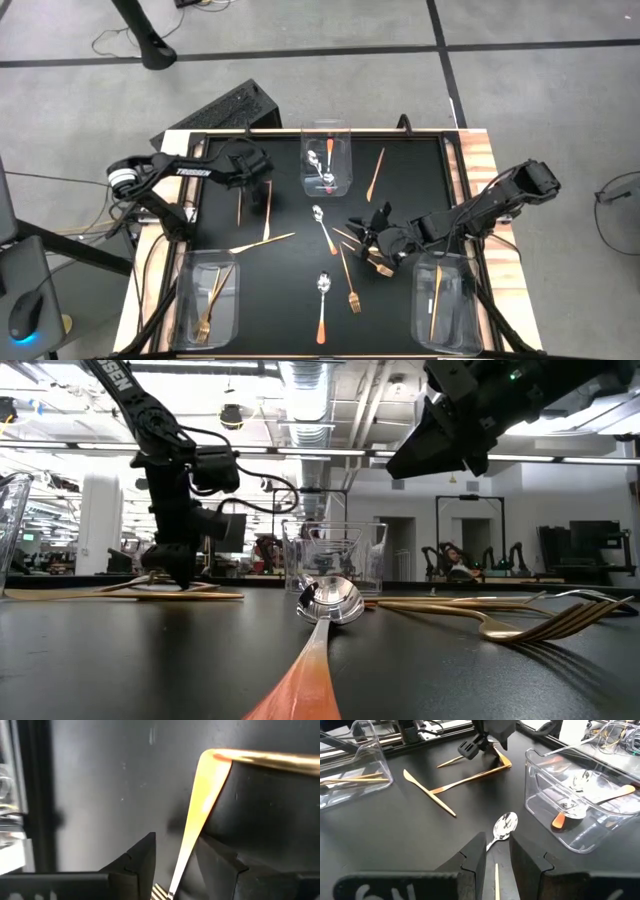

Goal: Sort silverware by color (type)
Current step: Put the orange spoon into the top transparent bin

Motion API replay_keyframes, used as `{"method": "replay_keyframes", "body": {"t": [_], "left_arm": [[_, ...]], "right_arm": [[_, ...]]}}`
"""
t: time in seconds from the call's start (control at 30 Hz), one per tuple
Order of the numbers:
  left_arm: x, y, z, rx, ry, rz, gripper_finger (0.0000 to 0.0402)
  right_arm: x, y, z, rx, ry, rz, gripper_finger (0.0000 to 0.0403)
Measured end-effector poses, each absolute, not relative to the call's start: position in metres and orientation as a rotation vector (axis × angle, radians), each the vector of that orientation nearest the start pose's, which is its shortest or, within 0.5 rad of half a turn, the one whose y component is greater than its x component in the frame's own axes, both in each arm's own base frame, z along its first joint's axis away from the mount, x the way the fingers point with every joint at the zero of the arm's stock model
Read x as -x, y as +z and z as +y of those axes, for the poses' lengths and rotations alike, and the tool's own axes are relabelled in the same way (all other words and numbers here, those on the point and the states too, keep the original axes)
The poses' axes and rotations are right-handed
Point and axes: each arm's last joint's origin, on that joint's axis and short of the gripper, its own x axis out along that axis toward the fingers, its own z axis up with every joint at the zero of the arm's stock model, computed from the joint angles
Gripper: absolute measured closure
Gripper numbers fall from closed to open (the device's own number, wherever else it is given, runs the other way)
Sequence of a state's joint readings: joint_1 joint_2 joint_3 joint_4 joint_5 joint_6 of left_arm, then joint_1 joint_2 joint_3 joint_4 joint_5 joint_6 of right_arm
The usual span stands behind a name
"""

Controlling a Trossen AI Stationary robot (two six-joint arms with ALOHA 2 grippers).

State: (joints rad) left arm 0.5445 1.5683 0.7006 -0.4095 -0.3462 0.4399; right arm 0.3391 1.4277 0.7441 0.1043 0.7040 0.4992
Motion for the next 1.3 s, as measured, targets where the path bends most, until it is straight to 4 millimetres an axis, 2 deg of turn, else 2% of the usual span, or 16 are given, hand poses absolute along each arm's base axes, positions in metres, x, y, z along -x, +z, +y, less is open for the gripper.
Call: {"method": "replay_keyframes", "body": {"t": [0.13, 0.3, 0.53, 0.83, 1.13, 1.3], "left_arm": [[-0.205, 0.128, 0.144, -0.145, 0.432, 1.431, 0.031], [-0.201, 0.127, 0.147, -0.093, 0.441, 1.432, 0.0386], [-0.193, 0.141, 0.138, 0.041, 0.519, 1.394, 0.0388], [-0.18, 0.205, 0.118, 0.049, 0.65, 1.063, 0.0391], [-0.162, 0.256, 0.086, -0.055, 0.589, 0.757, 0.0391], [-0.166, 0.28, 0.068, 0.007, 0.415, 0.494, 0.0392]], "right_arm": [[-0.275, 0.207, 0.079, -0.192, -0.46, 0.402, 0.0297], [-0.275, 0.207, 0.079, -0.2, -0.462, 0.4, 0.0297], [-0.274, 0.207, 0.081, -0.236, -0.465, 0.391, 0.0297], [-0.276, 0.207, 0.076, -0.269, -0.49, 0.381, 0.0297], [-0.277, 0.208, 0.072, -0.291, -0.505, 0.37, 0.0297], [-0.28, 0.209, 0.065, -0.357, -0.54, 0.34, 0.0296]]}}
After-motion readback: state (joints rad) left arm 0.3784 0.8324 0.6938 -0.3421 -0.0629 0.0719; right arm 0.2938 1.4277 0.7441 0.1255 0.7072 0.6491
